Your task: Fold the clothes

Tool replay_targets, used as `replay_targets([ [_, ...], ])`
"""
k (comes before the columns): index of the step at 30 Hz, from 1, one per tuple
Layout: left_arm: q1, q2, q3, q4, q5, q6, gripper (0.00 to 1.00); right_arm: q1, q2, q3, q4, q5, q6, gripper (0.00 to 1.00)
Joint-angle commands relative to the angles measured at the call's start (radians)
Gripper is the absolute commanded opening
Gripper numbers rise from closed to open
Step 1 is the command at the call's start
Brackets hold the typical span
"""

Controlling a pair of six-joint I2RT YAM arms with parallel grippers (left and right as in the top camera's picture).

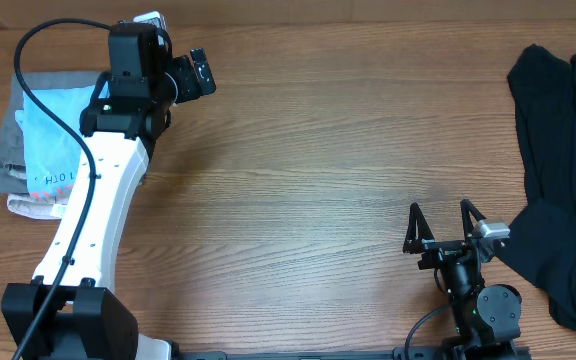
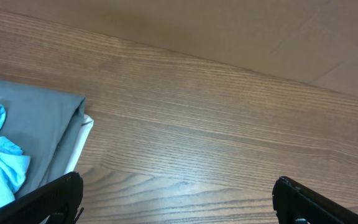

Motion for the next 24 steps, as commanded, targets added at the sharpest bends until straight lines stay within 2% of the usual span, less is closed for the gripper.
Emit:
replay_targets([
  [1, -0.006, 0.010, -0.002, 0.004, -0.013, -0.006, 1.00, -0.004, -0.011, -0.011, 0.002, 0.010, -0.008, 1.00],
  [20, -0.006, 0.010, -0.002, 0.004, -0.013, -0.006, 1.00, -0.004, -0.011, -0.010, 0.003, 0.029, -0.011, 1.00],
  [24, -0.006, 0.010, -0.002, 0.004, -0.013, -0.006, 1.00, -0.004, -0.011, -0.010, 0.003, 0.024, -0.175, 1.00],
])
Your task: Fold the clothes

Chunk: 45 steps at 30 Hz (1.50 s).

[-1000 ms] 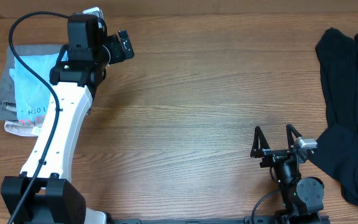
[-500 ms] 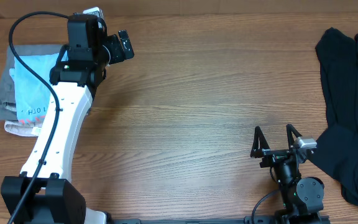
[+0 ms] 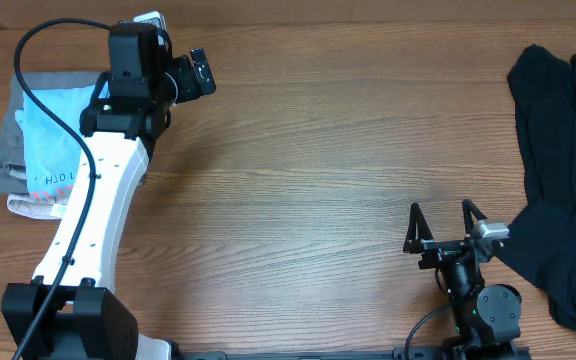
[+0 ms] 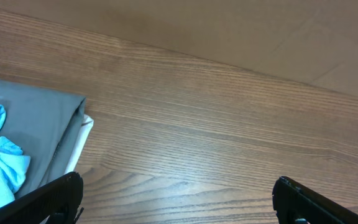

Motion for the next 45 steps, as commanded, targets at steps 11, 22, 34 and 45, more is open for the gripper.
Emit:
replay_targets([
  [11, -0.006, 0.010, -0.002, 0.004, -0.013, -0.006, 1.00, -0.004, -0.011, -0.010, 0.002, 0.006, -0.311, 1.00],
  [22, -0.006, -0.142, -0.003, -0.114, -0.013, -0.006, 1.00, -0.004, -0.011, -0.010, 0.002, 0.006, -0.311, 1.00],
  [34, -0.005, -0.636, -0.003, -0.251, -0.013, -0.006, 1.00, -0.004, -0.011, -0.010, 0.002, 0.006, -0.311, 1.00],
  [45, -0.004, -0.918, -0.003, -0.370, -0.013, -0.006, 1.00, -0.004, -0.011, -0.010, 0.002, 0.006, -0.311, 1.00],
])
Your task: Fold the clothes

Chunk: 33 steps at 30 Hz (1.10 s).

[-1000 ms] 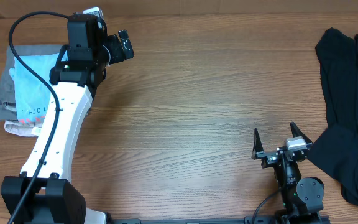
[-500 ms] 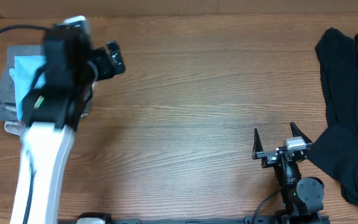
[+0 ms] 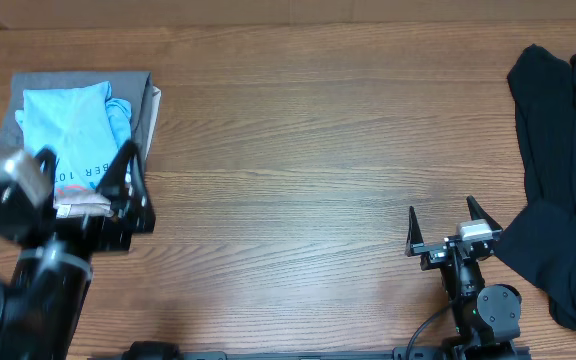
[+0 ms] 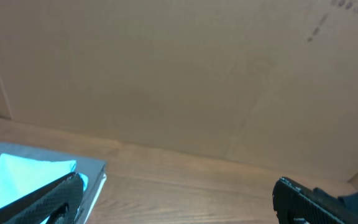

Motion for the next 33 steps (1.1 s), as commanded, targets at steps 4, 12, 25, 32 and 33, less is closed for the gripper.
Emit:
replay_targets([
  [4, 0.029, -0.034, -0.019, -0.117, -0.012, -0.006, 1.00, -0.004, -0.011, -0.010, 0.004, 0.006, -0.006, 1.00],
  [12, 0.088, -0.250, -0.299, -0.195, -0.003, -0.006, 1.00, -0.004, -0.011, -0.010, 0.004, 0.006, -0.006, 1.00],
  [25, 0.169, -0.603, -0.879, 0.175, 0.018, -0.100, 1.00, -0.004, -0.011, -0.010, 0.004, 0.006, -0.006, 1.00],
  [32, 0.171, -0.654, -1.106, 0.524, 0.021, -0.119, 1.00, -0.004, -0.011, -0.010, 0.004, 0.006, -0.006, 1.00],
  [33, 0.171, -0.654, -1.130, 0.565, 0.021, -0.118, 1.00, -0.004, -0.011, -0.010, 0.004, 0.006, -0.006, 1.00],
])
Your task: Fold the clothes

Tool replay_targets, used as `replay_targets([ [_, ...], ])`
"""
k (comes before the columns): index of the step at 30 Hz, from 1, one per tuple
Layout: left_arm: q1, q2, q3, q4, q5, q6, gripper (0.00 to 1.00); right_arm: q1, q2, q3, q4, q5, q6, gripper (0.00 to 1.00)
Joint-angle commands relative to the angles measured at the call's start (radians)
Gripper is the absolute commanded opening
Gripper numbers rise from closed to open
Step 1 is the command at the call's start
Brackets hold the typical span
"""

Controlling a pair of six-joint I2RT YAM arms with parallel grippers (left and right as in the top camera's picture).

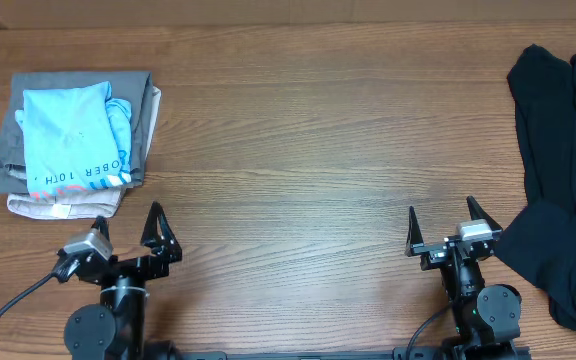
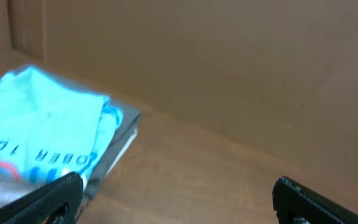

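Note:
A folded stack of clothes [image 1: 73, 140] lies at the far left of the table, a light blue shirt [image 1: 68, 135] with lettering on top of grey and beige pieces. The left wrist view shows the same blue shirt [image 2: 39, 140] ahead on the left. A heap of black clothes [image 1: 563, 170] lies unfolded at the right edge. My left gripper [image 1: 128, 230] sits pulled back at the near edge, open and holding nothing, its fingertips [image 2: 55, 199] wide apart. My right gripper [image 1: 443, 228] rests at the near edge beside the black heap, open and holding nothing.
The wooden table [image 1: 318, 150] runs between the stack and the black heap. A brown cardboard wall [image 2: 229, 68] stands behind the table's far edge. A black cable [image 1: 8, 300] trails from the left arm's base.
My left arm has drawn back to the near edge, its gripper now low and level behind the folded stack. The stack shows whole. My right arm has not moved.
At first my left arm reached over the folded stack at the far left, gripper open by the stack's right edge, and stayed there. Then it was withdrawn toward the near edge, the blue shirt left on top. Now it rests at the base. The black heap lay untouched throughout.

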Motion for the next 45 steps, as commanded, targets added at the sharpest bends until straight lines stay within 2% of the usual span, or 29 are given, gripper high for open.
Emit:
replay_targets([
  [1, 0.006, -0.020, -0.092, 0.118, 0.008, -0.021, 1.00, -0.004, -0.011, -0.010, 0.005, 0.006, -0.006, 1.00],
  [8, 0.005, -0.021, -0.240, 0.341, 0.007, 0.008, 1.00, -0.004, -0.011, -0.010, 0.005, 0.006, -0.006, 1.00],
  [13, 0.005, -0.021, -0.305, 0.402, 0.007, 0.008, 1.00, -0.004, -0.011, -0.010, 0.005, 0.006, -0.006, 1.00],
  [25, -0.003, -0.048, -0.373, 0.401, 0.007, 0.120, 1.00, -0.004, -0.011, -0.010, 0.005, 0.006, -0.006, 1.00],
  [36, -0.062, -0.091, -0.373, 0.267, 0.008, 0.364, 1.00, -0.004, -0.011, -0.010, 0.005, 0.006, -0.006, 1.00],
  [45, -0.062, -0.090, -0.373, 0.269, 0.007, 0.383, 1.00, -0.004, -0.011, -0.010, 0.005, 0.006, -0.006, 1.00],
])
